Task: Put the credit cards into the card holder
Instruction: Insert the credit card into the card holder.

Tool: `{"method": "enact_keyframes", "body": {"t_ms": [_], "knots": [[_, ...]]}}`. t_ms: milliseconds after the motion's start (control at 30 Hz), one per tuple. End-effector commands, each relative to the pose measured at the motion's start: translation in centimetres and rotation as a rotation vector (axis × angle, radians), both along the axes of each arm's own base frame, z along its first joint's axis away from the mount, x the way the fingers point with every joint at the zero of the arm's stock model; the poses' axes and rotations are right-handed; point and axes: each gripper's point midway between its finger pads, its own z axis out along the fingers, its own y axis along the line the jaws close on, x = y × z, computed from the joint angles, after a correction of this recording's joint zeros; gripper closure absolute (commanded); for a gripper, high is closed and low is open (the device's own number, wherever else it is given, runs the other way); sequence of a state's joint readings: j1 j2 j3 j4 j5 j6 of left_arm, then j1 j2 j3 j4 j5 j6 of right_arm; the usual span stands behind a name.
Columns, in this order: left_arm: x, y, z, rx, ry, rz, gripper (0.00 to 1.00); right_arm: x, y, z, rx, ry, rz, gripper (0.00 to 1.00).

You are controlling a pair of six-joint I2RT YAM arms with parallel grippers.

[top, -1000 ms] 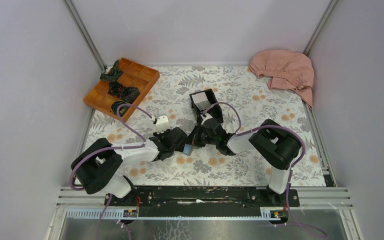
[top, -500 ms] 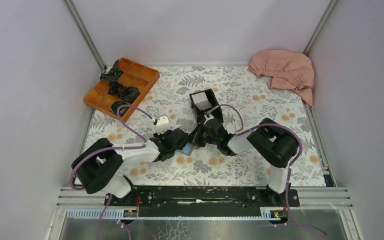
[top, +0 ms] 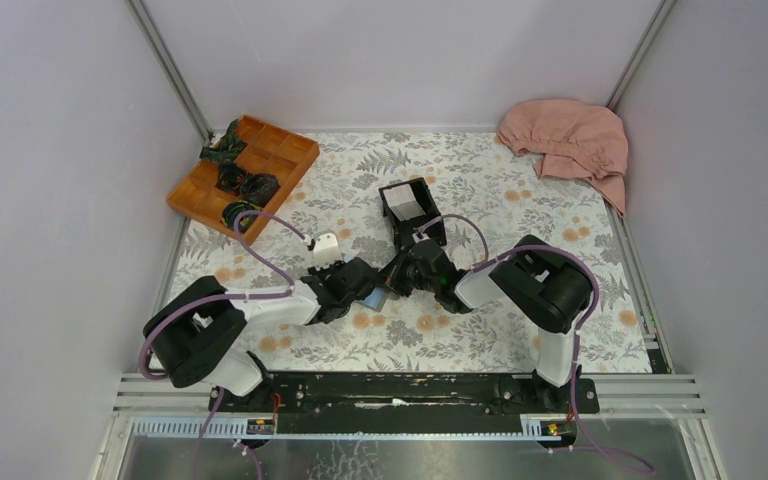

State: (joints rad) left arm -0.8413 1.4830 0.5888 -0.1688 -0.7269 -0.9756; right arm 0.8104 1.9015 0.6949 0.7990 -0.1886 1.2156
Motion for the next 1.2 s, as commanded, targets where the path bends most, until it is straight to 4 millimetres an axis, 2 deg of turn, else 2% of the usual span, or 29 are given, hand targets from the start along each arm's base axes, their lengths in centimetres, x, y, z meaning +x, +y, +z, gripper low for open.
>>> {"method": "enact_keyframes", "body": {"t_ms": [0, 200, 400, 833, 1167], "knots": [[-3.3, 0.9, -3.0, 0.041, 0.150, -0.037, 1.00, 1.3, -0.5, -0.8, -0.019, 0.019, -0.076, 1.00], [-3.4, 0.9, -3.1, 0.044, 0.152, -0.041, 1.00, 1.7, -1.0, -1.5, -0.054, 0.041, -0.121, 1.00], [-3.4, 1.2, -2.9, 0.053, 0.146, -0.034, 1.00, 1.4, -1.9, -2.2, -0.087, 0.057, -0.143, 1.00], [-3.5, 1.6, -2.8, 0.058, 0.139, -0.025, 1.00, 0.2, -3.0, -2.4, -0.165, 0.031, -0.112, 1.00], [-3.5, 1.5, -2.8, 0.054, 0.141, -0.027, 1.00, 0.0, -2.1, -2.6, -0.187, 0.029, -0.087, 1.00]]}}
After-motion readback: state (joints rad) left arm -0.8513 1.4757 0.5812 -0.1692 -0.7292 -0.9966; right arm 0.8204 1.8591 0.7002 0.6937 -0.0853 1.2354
